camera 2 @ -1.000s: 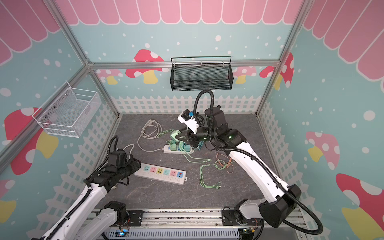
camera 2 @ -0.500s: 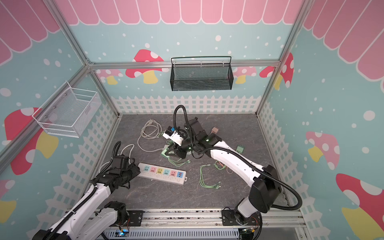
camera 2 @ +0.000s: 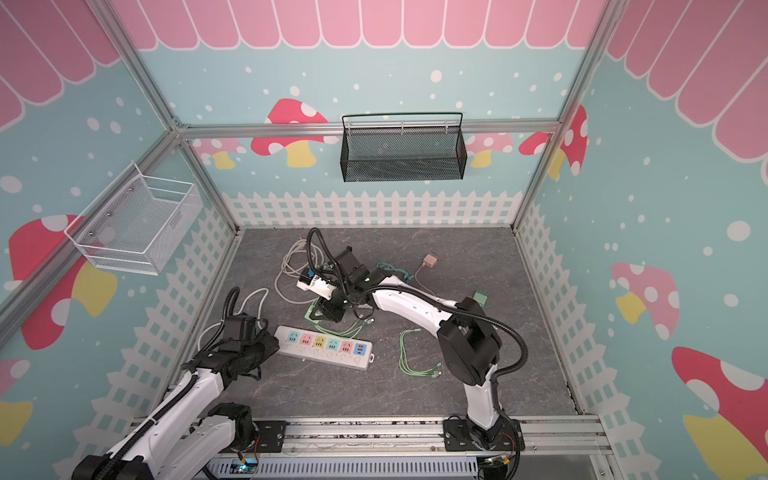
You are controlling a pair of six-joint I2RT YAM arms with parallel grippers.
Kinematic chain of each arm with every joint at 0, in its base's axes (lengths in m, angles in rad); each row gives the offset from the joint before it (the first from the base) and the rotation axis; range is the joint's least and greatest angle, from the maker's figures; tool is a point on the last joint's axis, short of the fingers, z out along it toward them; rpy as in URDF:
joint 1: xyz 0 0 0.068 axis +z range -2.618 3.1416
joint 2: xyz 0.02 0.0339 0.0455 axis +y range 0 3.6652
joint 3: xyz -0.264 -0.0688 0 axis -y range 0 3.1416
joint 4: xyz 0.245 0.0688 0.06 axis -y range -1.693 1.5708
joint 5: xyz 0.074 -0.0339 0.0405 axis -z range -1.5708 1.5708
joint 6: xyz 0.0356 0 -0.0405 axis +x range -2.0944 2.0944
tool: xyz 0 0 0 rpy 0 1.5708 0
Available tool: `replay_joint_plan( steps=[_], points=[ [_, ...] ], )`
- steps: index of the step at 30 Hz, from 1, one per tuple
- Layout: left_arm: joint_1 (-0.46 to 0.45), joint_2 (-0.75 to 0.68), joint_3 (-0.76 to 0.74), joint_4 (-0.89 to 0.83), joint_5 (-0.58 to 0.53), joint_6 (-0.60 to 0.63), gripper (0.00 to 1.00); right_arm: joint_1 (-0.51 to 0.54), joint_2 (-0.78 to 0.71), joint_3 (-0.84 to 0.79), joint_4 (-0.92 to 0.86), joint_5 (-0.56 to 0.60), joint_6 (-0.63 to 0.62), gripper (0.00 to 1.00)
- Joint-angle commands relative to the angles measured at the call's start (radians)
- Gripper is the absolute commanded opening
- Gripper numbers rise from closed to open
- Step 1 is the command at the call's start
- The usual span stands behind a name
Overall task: Insert the plug
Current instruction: 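Carry the light green charger over the long strip while left lowers back, then align the light green charger prongs over the first socket of the long strip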
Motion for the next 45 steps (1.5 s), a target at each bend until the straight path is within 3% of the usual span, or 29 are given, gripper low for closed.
replay_joint_plan(
  steps=[1,10,23,45],
  points=[
    [0.018,-0.015,-0.022,0.04,0.016,-0.015,0.49,0.023,0.065,0.08,-0.037,-0.001,-0.044,0.0],
    [0.06,0.047,-0.025,0.101,0.069,0.017,0.46,0.049,0.206,0.219,-0.064,-0.042,-0.014,0.0],
    [0.076,0.123,-0.018,0.189,0.167,0.037,0.33,0.071,0.314,0.322,-0.107,0.06,-0.03,0.0],
    [0.077,0.139,-0.022,0.21,0.2,0.04,0.32,0.109,0.376,0.399,-0.248,0.147,-0.108,0.0]
  ],
)
